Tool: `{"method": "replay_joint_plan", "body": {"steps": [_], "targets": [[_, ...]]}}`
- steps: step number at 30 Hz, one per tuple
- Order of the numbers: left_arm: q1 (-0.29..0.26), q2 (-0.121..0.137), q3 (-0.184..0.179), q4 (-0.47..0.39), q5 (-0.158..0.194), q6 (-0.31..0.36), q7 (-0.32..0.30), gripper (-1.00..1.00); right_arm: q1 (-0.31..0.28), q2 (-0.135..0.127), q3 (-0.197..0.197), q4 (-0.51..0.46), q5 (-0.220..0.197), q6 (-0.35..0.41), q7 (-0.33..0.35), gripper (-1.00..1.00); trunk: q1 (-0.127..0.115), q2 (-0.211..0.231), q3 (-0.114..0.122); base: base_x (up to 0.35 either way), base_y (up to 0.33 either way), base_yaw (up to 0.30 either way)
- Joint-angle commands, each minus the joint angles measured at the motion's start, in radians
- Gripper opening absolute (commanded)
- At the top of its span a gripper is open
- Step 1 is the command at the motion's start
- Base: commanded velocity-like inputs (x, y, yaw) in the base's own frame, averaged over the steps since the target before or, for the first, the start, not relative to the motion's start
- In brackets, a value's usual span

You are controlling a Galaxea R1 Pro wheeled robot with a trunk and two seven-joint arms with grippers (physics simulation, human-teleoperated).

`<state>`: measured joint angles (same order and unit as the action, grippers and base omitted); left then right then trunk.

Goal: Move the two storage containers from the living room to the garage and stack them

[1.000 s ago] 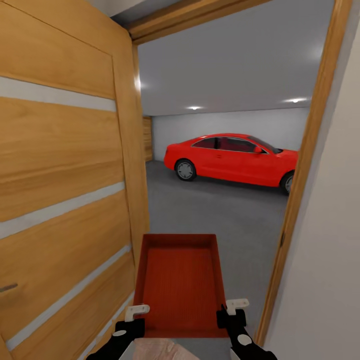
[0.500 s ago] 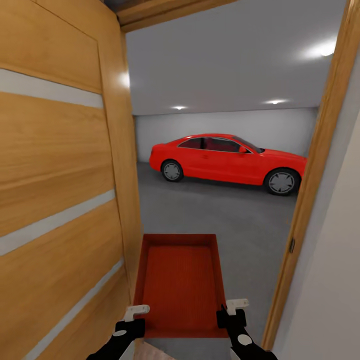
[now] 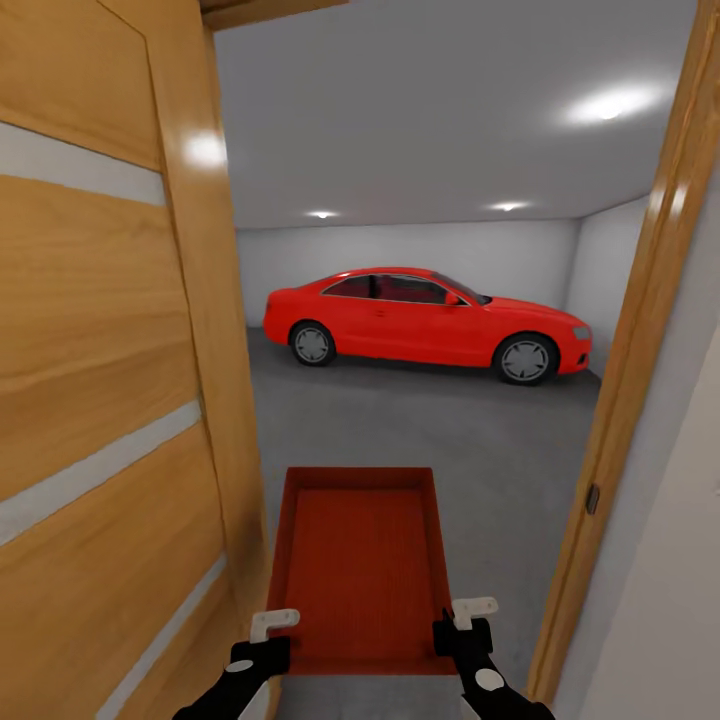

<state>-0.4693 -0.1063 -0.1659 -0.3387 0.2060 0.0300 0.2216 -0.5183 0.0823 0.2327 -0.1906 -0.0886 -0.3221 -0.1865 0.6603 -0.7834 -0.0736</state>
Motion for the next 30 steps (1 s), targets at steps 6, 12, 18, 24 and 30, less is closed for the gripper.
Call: {"method": "replay_joint_plan", "body": {"steps": [6,12,18,24,30], "targets": [[0.000,0.002,0.012,0.000,0.010,0.003,0.020,-1.00,-0.002,-0.005,-0.016,-0.001,-0.008,-0.079,-0.054,-1.00,0.000,-0.001,-0.002,0.021,0.014,-0.240],[0.000,0.002,0.012,0.000,0.010,0.002,0.021,-1.00,-0.002,-0.006,-0.016,-0.001,-0.008,-0.079,-0.054,-1.00,0.000,-0.001,-0.002,0.002,0.001,-0.240],[0.000,0.002,0.012,0.000,0.010,0.002,0.021,-1.00,-0.002,-0.006,-0.016,-0.001,-0.009,-0.079,-0.054,-1.00,0.000,-0.001,-0.002,0.000,0.000,-0.179],[0.000,0.003,0.012,0.000,0.010,0.002,0.019,-1.00,-0.002,-0.006,-0.016,-0.001,-0.009,-0.078,-0.054,-1.00,0.000,-0.001,-0.002,0.000,0.000,-0.008],[0.000,0.003,0.012,0.000,0.010,0.003,0.019,-1.00,-0.002,-0.006,-0.016,-0.001,-0.008,-0.080,-0.054,-1.00,0.000,-0.001,-0.002,0.149,0.000,0.000]]}}
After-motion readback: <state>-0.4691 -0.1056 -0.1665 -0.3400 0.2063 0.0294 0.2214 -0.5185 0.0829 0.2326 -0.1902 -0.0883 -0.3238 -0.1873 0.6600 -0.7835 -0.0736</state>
